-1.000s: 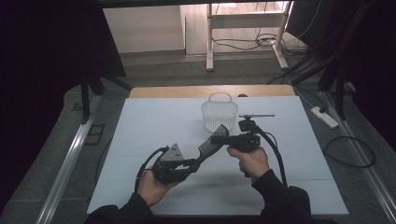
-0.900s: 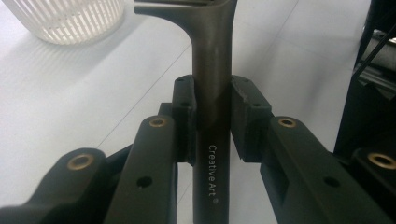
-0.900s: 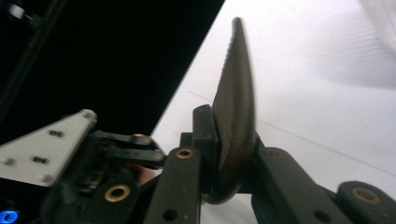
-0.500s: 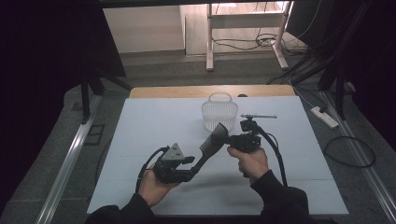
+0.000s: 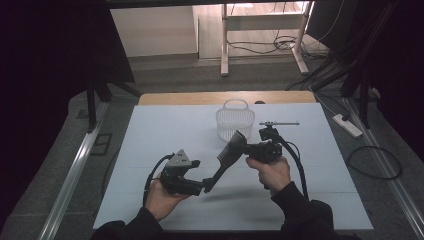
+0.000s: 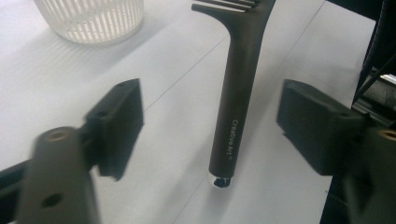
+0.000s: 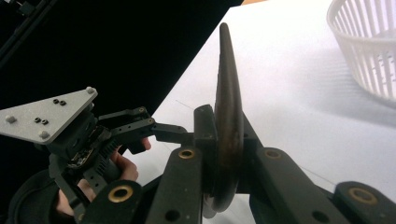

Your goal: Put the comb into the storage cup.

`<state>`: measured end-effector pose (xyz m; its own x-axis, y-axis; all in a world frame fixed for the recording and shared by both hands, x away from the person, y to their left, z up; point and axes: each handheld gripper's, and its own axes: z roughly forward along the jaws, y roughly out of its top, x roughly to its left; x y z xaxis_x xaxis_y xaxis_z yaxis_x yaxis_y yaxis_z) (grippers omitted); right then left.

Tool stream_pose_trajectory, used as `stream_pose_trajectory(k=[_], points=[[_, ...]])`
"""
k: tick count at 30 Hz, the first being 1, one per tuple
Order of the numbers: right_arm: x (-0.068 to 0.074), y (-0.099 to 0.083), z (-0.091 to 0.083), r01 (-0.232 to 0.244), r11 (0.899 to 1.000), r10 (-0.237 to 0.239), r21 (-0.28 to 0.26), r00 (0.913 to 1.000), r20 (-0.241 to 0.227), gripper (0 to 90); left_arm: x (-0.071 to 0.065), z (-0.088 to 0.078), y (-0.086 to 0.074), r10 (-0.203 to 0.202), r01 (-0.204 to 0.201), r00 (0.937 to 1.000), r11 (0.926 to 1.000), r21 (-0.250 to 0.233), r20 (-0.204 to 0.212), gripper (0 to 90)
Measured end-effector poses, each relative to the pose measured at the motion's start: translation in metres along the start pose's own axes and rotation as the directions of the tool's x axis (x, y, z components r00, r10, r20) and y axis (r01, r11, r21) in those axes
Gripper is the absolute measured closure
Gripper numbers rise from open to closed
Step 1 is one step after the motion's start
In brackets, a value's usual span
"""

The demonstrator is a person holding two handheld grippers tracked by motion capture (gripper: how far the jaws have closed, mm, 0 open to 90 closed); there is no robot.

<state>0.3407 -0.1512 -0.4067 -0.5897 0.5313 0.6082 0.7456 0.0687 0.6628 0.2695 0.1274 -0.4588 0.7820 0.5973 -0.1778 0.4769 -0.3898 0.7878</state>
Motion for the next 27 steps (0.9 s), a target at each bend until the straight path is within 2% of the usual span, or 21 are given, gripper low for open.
stream_pose_trajectory(k=[7, 9, 12, 16, 19, 27], points=[[0.001, 0.003, -0.004, 0.017, 1.000, -0.017, -0.015, 0.9998, 0.012, 84.6, 0.004, -0.003, -0.002, -0.037, 0.037, 0.9991, 0.9993, -0.002, 0.018, 9.9], [0.001, 0.004, -0.005, 0.022, 1.000, -0.022, -0.018, 0.9996, 0.016, 84.6, 0.006, -0.004, -0.002, -0.045, 0.046, 0.9986, 0.9989, -0.006, 0.026, 9.1], [0.002, 0.006, -0.007, 0.039, 0.999, -0.039, -0.024, 0.9990, 0.022, 84.6, 0.007, -0.006, -0.003, -0.051, 0.051, 0.9986, 0.9987, 0.005, 0.014, 6.9], [0.003, 0.009, -0.011, 0.048, 0.998, -0.048, -0.035, 0.9985, 0.025, 84.7, 0.010, -0.011, -0.005, -0.078, 0.078, 0.9967, 0.9969, -0.011, 0.023, 5.2], [0.002, 0.011, -0.013, 0.049, 0.998, -0.048, -0.042, 0.9985, 0.028, 84.6, 0.013, -0.015, -0.006, -0.081, 0.081, 0.9966, 0.9964, -0.025, 0.018, 3.8], [-0.001, 0.016, -0.015, 0.054, 0.997, -0.053, -0.054, 0.9979, 0.037, 84.6, 0.016, -0.022, -0.009, -0.086, 0.086, 0.9962, 0.9962, -0.017, -0.015, 1.9]])
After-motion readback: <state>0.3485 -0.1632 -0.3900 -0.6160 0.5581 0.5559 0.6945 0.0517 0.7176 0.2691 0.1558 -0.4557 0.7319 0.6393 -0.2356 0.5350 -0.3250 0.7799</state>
